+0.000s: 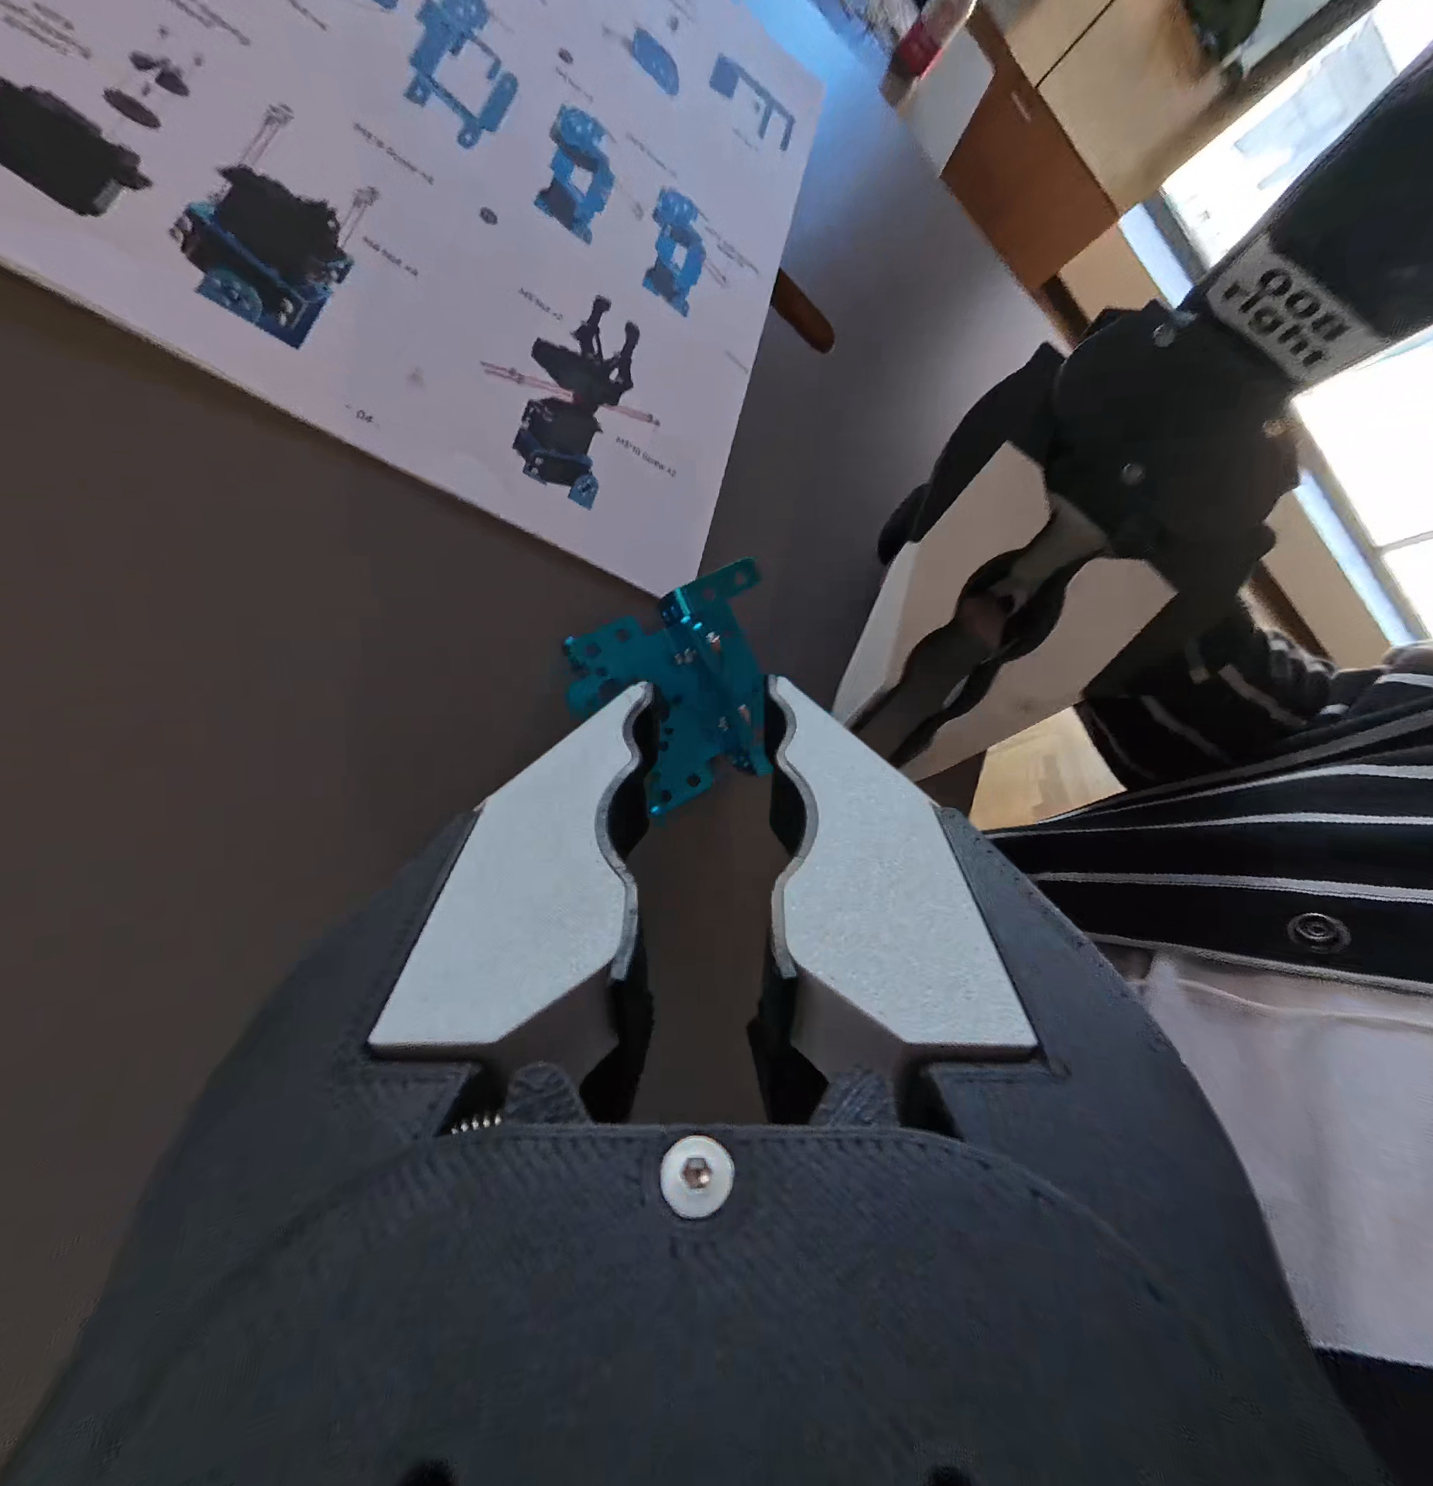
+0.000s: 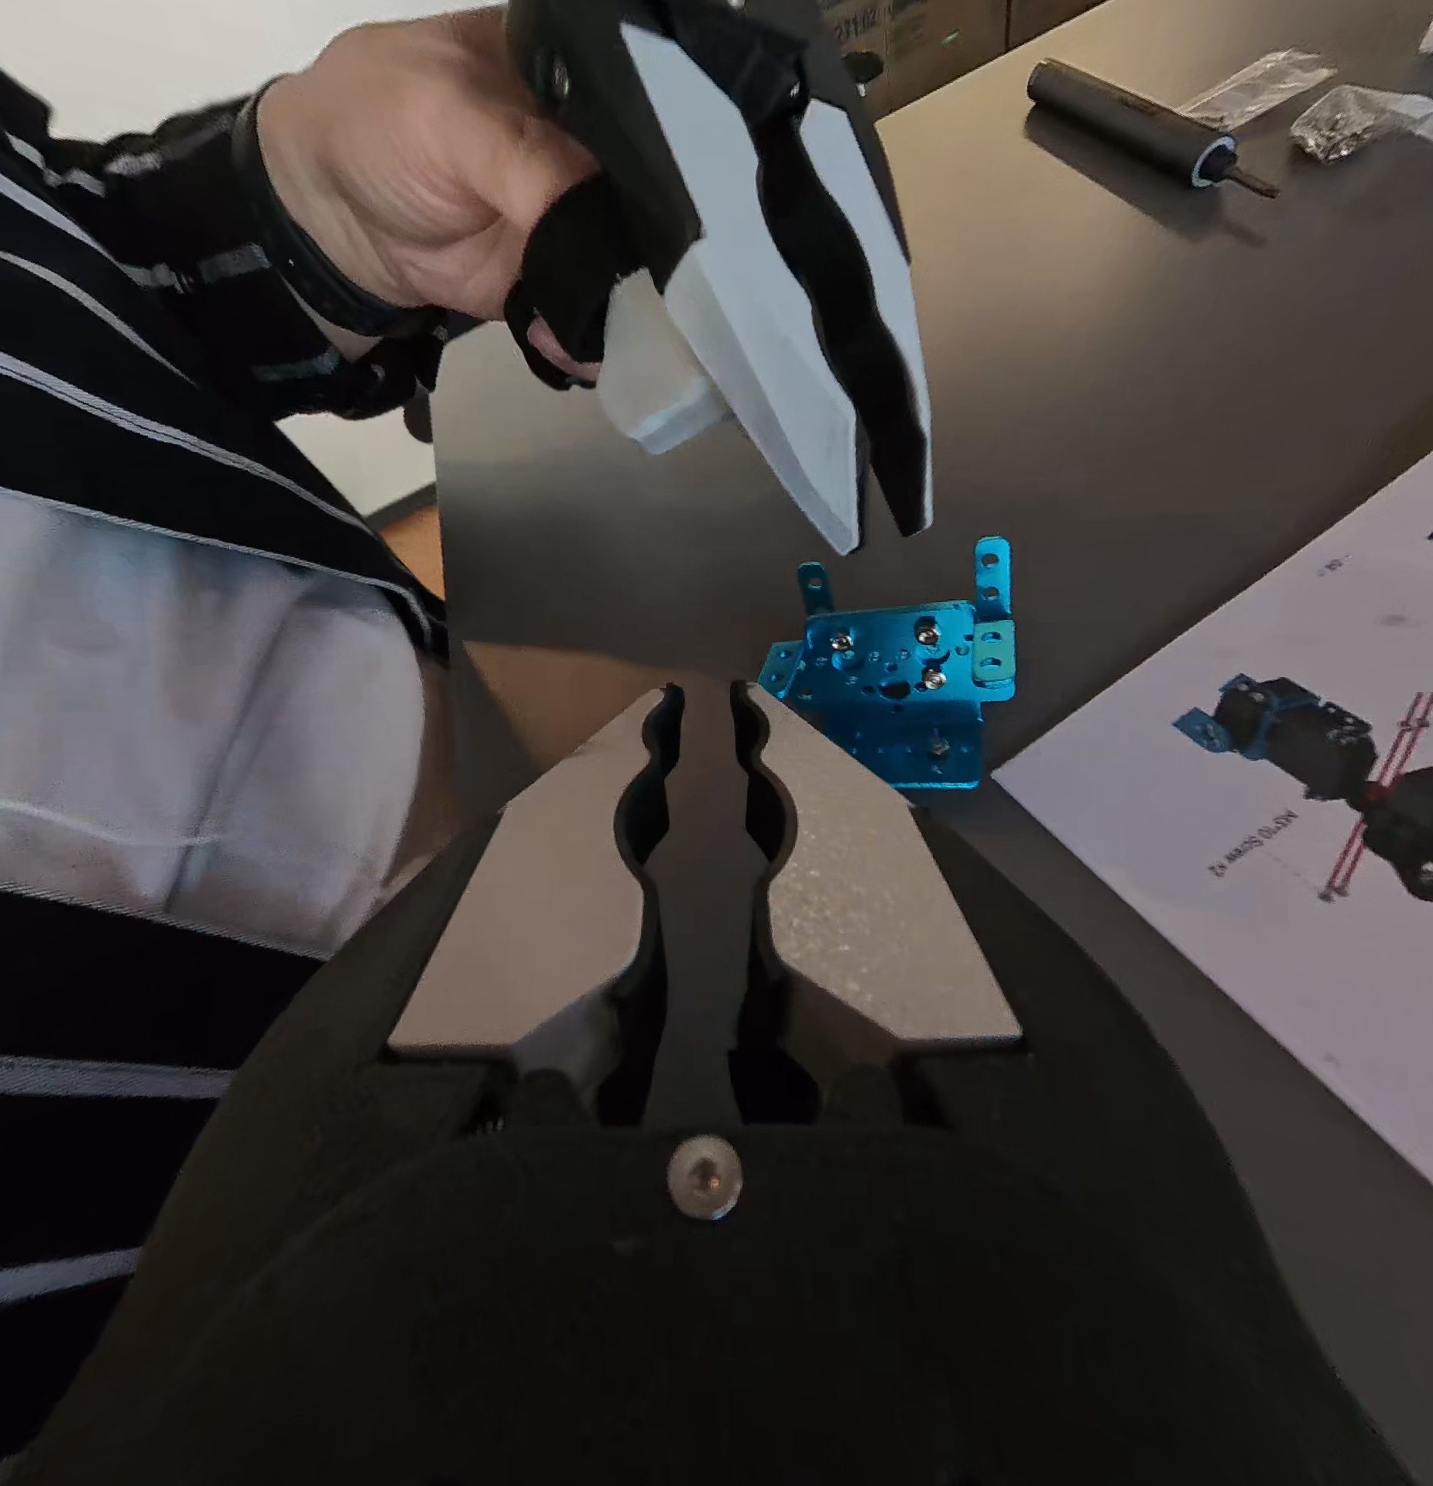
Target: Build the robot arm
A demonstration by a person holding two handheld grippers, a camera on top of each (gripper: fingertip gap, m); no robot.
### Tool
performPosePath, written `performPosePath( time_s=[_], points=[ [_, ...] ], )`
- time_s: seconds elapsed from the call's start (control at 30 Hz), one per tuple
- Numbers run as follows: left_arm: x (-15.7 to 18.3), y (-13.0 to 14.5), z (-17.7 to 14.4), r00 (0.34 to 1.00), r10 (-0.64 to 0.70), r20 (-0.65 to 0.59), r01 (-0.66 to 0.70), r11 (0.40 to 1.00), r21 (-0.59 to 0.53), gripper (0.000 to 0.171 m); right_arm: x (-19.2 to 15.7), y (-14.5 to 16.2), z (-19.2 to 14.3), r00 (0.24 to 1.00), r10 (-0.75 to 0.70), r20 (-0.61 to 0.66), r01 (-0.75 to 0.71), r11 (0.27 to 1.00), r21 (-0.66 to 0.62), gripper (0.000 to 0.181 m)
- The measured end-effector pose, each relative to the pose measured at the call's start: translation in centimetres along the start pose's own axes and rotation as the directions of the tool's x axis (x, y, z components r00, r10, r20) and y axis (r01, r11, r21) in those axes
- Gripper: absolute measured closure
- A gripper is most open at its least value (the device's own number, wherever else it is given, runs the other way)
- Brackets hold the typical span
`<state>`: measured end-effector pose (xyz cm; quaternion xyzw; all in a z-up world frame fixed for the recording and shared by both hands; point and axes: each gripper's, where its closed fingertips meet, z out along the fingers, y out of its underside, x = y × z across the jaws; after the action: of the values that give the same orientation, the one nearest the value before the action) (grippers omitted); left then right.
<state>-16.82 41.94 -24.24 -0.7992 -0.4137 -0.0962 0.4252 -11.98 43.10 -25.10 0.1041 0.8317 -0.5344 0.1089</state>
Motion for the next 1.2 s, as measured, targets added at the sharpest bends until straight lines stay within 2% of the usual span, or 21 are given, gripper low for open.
performPosePath(
  time_s=[0.1, 0.17, 0.27, 0.3, 0.37, 0.53, 0.6, 0.7, 0.97, 1.2],
  points=[
    [0.2, -0.8, 0.6, 0.999, 0.032, -0.005, -0.032, 0.999, 0.031, 0.141, 0.8, -0.2, -1.0, 0.998, -0.06, -0.034, 0.06, 0.998, 0.011, 0.168],
    [-0.3, -0.8, 1.1, 0.997, 0.072, 0.032, -0.073, 0.997, 0.022, 0.141, 1.1, -1.2, -1.9, 0.995, -0.088, -0.053, 0.092, 0.993, 0.069, 0.168],
    [-1.2, -0.7, 1.5, 0.997, 0.05, 0.062, -0.053, 0.998, 0.035, 0.145, 2.8, -2.1, -2.8, 0.964, -0.198, -0.177, 0.22, 0.968, 0.117, 0.168],
    [-1.0, -0.8, 1.5, 0.999, 0.021, 0.044, -0.023, 0.998, 0.05, 0.15, 3.4, -2.1, -2.9, 0.943, -0.246, -0.223, 0.275, 0.955, 0.108, 0.167],
    [-0.9, -0.7, 1.7, 0.999, -0.034, 0.004, 0.034, 0.997, 0.069, 0.158, 3.4, -1.9, -2.7, 0.919, -0.324, -0.223, 0.349, 0.934, 0.082, 0.166],
    [-0.3, -0.4, 1.5, 0.973, -0.197, -0.122, 0.207, 0.975, 0.079, 0.163, 3.9, -1.3, -1.7, 0.862, -0.439, -0.254, 0.45, 0.893, -0.013, 0.166],
    [0.1, -0.7, 1.3, 0.955, -0.236, -0.179, 0.255, 0.963, 0.093, 0.163, 4.3, -1.0, -1.3, 0.816, -0.502, -0.285, 0.505, 0.86, -0.068, 0.167],
    [-0.8, -0.6, 1.3, 0.964, -0.231, -0.13, 0.244, 0.965, 0.1, 0.161, 4.7, -0.9, -0.9, 0.752, -0.574, -0.326, 0.566, 0.814, -0.128, 0.167],
    [-1.0, -0.5, 1.7, 0.97, -0.222, -0.099, 0.23, 0.97, 0.074, 0.161, 4.8, -1.0, -0.4, 0.715, -0.614, -0.336, 0.605, 0.783, -0.144, 0.167],
    [-0.4, -0.5, 2.1, 0.951, -0.267, -0.153, 0.28, 0.957, 0.07, 0.168, 4.9, -0.5, -0.1, 0.699, -0.632, -0.335, 0.614, 0.77, -0.171, 0.168]
  ],
)
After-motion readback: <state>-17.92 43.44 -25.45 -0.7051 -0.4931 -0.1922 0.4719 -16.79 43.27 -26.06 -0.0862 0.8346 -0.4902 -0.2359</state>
